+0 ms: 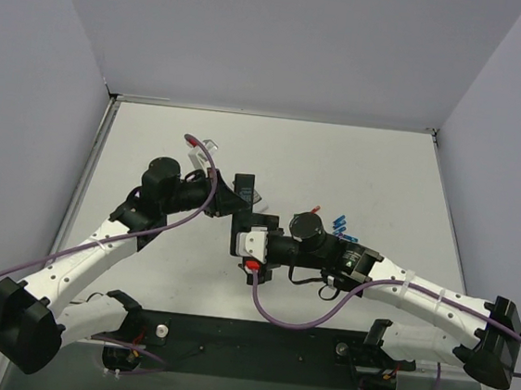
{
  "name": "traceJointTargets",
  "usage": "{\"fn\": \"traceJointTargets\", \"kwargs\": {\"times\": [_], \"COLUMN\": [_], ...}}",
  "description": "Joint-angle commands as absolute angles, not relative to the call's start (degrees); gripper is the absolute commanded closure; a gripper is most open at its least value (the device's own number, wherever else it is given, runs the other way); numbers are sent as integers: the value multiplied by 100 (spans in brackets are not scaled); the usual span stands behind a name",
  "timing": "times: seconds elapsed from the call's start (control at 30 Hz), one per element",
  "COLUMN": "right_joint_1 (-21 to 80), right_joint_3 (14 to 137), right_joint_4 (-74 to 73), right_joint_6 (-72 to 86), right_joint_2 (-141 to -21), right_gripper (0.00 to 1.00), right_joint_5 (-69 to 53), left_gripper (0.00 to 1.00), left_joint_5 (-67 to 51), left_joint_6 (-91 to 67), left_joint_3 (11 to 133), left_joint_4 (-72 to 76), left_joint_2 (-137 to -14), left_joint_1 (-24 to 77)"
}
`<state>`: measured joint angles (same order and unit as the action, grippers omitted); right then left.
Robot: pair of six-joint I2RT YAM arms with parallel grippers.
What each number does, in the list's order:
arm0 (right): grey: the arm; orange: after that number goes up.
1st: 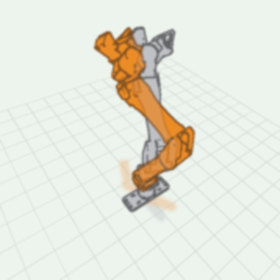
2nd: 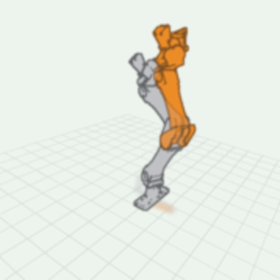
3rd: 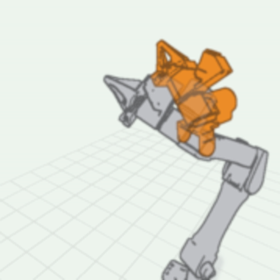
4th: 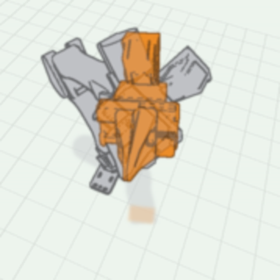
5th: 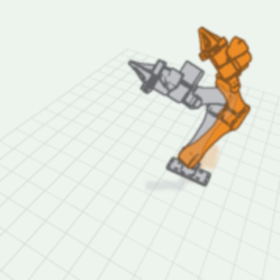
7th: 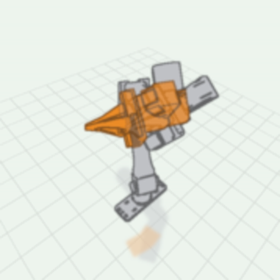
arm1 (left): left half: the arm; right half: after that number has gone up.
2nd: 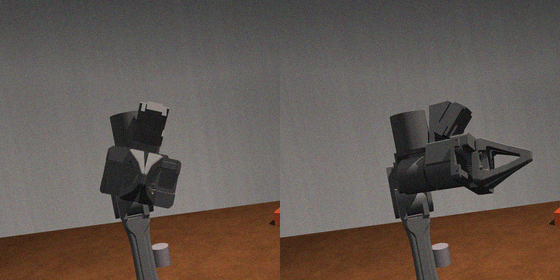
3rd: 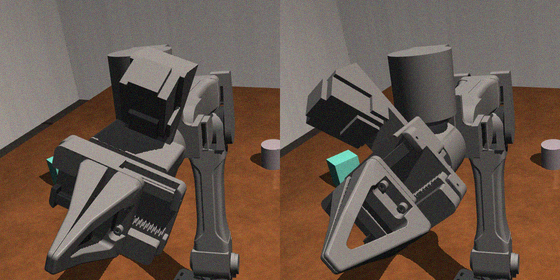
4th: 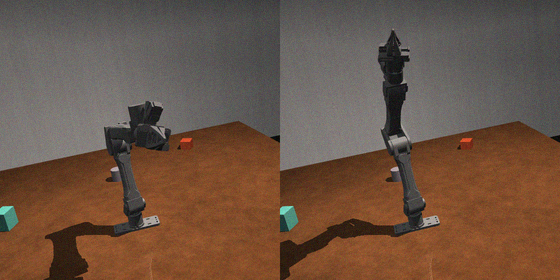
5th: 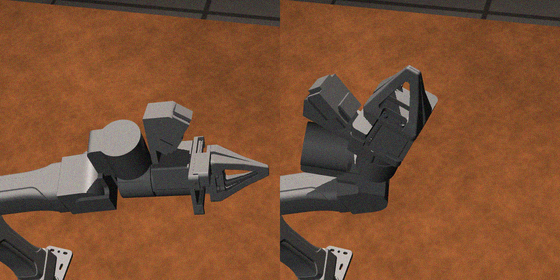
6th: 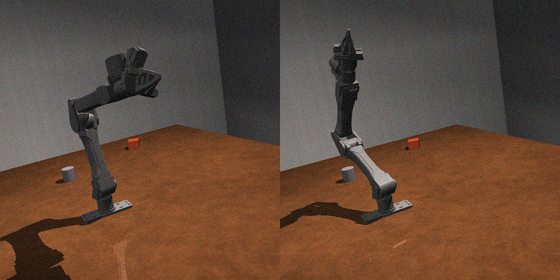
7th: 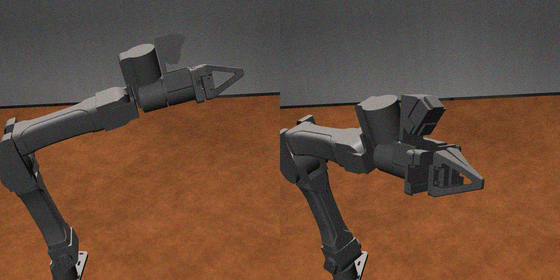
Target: Load the batteries into the remote control
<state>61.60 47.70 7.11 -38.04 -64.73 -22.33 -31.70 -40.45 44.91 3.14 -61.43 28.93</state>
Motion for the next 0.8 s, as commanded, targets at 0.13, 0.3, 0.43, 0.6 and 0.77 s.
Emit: {"fn": "traceJointTargets", "kwargs": {"times": [0.13,0.3,0.43,0.6,0.77], "right_joint_1": [6196,6196,6196,6196,6196], "right_joint_3": [4992,4922,4825,4825,4930], "right_joint_4": [896,826,791,651,370], "right_joint_6": [-3876,-3832,-3797,-3744,-3683], "right_joint_2": [-6592,-6618,-6609,-6644,-6706], "right_gripper": [23,27,30,36,42], "right_joint_5": [-2294,-2241,-2232,-2311,-2461], "left_gripper": [100,100,100,100,100], "left_joint_5": [-3164,-3155,-3155,-3190,-3208], "left_joint_6": [-4350,-4500,-4544,-4570,-4456], "left_joint_3": [4799,4808,4808,4808,4808], "left_joint_4": [545,598,598,633,615], "left_joint_2": [-6020,-6003,-5968,-5933,-5889], "left_joint_1": [2918,2892,2865,2839,2830]}}
